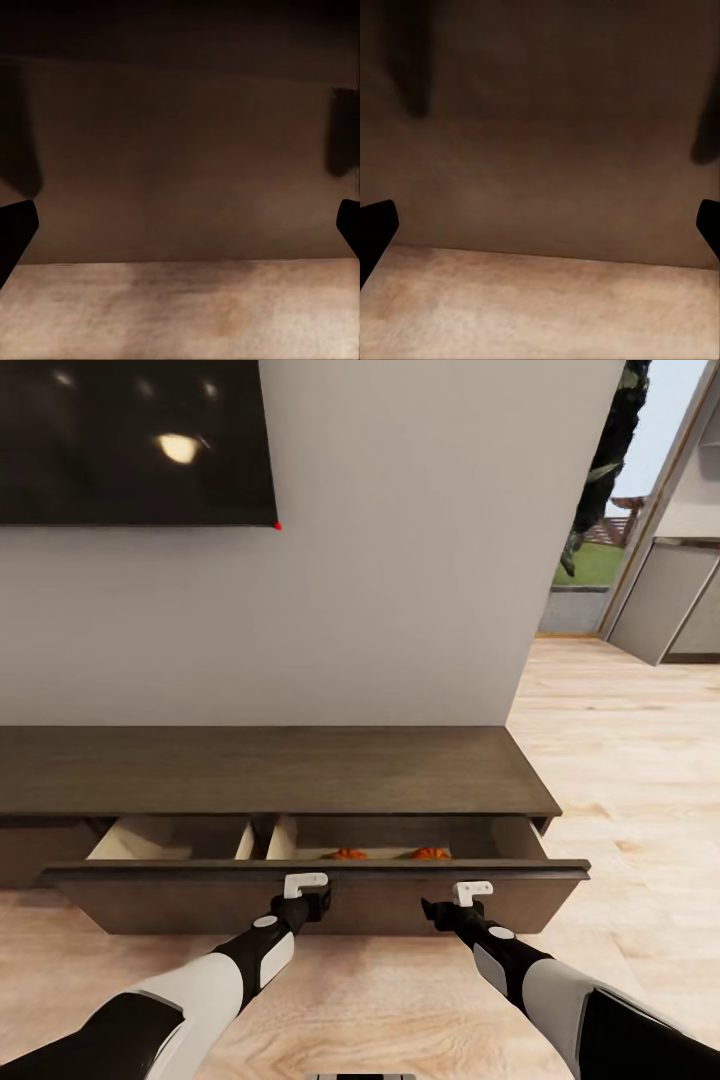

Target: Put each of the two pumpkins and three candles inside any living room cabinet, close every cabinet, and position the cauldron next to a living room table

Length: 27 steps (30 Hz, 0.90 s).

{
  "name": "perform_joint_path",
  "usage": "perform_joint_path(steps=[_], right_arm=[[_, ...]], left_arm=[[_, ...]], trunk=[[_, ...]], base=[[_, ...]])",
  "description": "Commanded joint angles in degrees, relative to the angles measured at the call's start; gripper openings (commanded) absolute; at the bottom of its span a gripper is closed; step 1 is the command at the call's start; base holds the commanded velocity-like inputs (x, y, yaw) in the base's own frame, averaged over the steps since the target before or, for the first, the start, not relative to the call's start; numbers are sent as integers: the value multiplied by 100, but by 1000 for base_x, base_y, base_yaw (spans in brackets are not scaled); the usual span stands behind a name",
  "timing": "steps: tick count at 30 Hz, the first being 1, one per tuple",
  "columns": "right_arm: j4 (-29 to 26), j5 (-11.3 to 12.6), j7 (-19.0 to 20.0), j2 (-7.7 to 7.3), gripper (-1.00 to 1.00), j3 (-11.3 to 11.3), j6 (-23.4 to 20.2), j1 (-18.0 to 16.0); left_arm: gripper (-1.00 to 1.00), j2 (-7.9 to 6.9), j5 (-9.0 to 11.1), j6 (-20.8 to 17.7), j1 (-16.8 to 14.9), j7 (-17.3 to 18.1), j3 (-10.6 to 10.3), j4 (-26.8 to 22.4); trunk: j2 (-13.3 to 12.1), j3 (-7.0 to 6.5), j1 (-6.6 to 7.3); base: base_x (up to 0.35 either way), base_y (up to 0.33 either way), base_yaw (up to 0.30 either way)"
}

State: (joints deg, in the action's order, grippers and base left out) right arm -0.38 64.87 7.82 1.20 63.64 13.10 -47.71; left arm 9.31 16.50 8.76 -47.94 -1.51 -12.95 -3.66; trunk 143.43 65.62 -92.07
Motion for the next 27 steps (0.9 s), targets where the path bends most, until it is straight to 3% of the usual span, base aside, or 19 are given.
perform_joint_path(steps=[1,27], right_arm=[[12,61,35,3,100,35,17,-2],[12,55,35,3,100,35,17,-2]], left_arm=[[100,1,46,21,0,-16,-49,6],[100,1,46,21,3,-16,-49,7]], trunk=[[2,5,1],[2,5,1]], base=[[31,0,0],[109,0,0]])
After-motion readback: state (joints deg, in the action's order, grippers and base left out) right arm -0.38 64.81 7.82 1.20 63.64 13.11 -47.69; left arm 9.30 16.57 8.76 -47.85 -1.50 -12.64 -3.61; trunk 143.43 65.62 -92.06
